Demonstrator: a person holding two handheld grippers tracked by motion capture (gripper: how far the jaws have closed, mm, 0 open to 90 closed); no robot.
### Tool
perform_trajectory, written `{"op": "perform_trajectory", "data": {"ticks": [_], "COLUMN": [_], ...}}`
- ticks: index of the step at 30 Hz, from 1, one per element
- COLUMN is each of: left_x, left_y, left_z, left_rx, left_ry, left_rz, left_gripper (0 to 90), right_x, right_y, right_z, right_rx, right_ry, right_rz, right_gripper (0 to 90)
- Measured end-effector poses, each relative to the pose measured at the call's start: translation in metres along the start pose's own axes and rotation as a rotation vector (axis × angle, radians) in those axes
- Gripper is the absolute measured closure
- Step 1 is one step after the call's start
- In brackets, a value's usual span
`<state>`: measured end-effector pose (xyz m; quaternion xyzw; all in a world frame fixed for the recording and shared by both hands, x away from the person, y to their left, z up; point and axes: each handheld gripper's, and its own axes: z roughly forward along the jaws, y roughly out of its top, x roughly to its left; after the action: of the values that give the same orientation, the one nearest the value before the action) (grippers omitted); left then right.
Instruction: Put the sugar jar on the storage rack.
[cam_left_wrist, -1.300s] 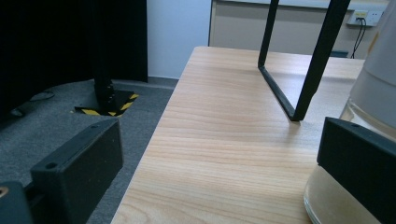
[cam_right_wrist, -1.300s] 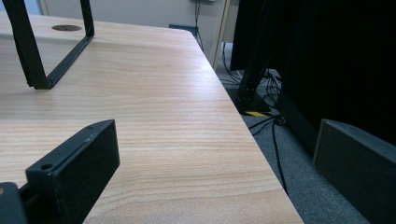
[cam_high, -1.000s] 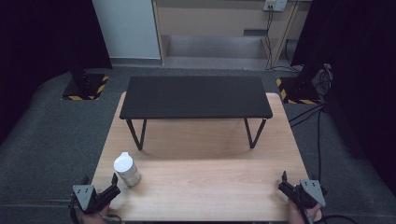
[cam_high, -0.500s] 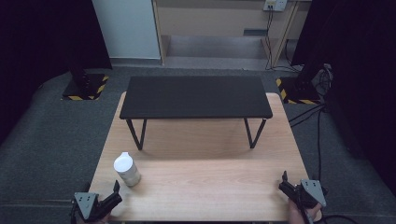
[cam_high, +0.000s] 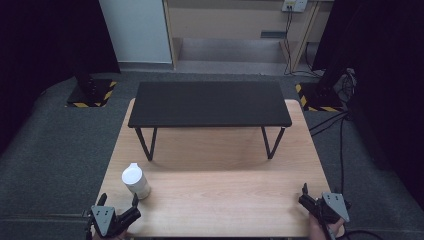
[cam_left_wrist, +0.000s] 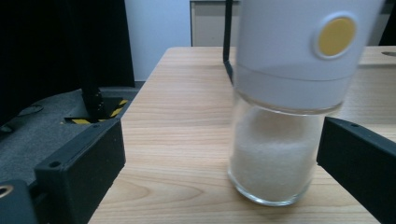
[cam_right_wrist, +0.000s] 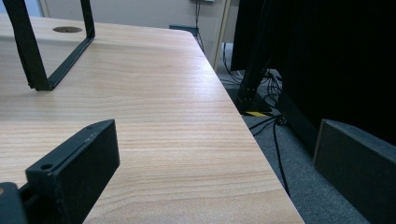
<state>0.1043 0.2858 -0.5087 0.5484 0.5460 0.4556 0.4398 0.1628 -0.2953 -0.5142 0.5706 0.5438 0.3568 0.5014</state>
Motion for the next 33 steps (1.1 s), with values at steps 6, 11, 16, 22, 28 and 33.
{"op": "perform_trajectory", "data": {"ticks": [6,11,16,22,28,33], "left_x": [-0.01,-0.019,-0.025,-0.032,-0.038,-0.043], "left_y": [0.002,0.004,0.009,0.014,0.019,0.021], "left_z": [0.003,0.007,0.013,0.019,0.025,0.03], "left_rx": [-0.008,-0.02,-0.009,-0.011,-0.01,-0.017], "left_ry": [-0.022,-0.021,-0.019,-0.002,0.013,0.022], "left_rz": [0.001,0.004,0.012,0.019,0.011,0.003], "left_gripper": [0.0,0.0,0.0,0.0,0.0,0.0], "right_x": [-0.001,0.0,0.0,0.0,0.0,0.001], "right_y": [0.0,0.0,-0.001,-0.001,-0.002,-0.002], "right_z": [0.0,0.0,0.0,0.0,-0.001,0.0], "right_rx": [-0.003,-0.002,-0.003,-0.004,-0.013,-0.011], "right_ry": [0.003,0.004,0.005,0.003,0.002,-0.001], "right_rz": [0.004,-0.003,-0.004,-0.007,-0.004,-0.005], "right_gripper": [0.5,0.4,0.5,0.5,0.5,0.5]}}
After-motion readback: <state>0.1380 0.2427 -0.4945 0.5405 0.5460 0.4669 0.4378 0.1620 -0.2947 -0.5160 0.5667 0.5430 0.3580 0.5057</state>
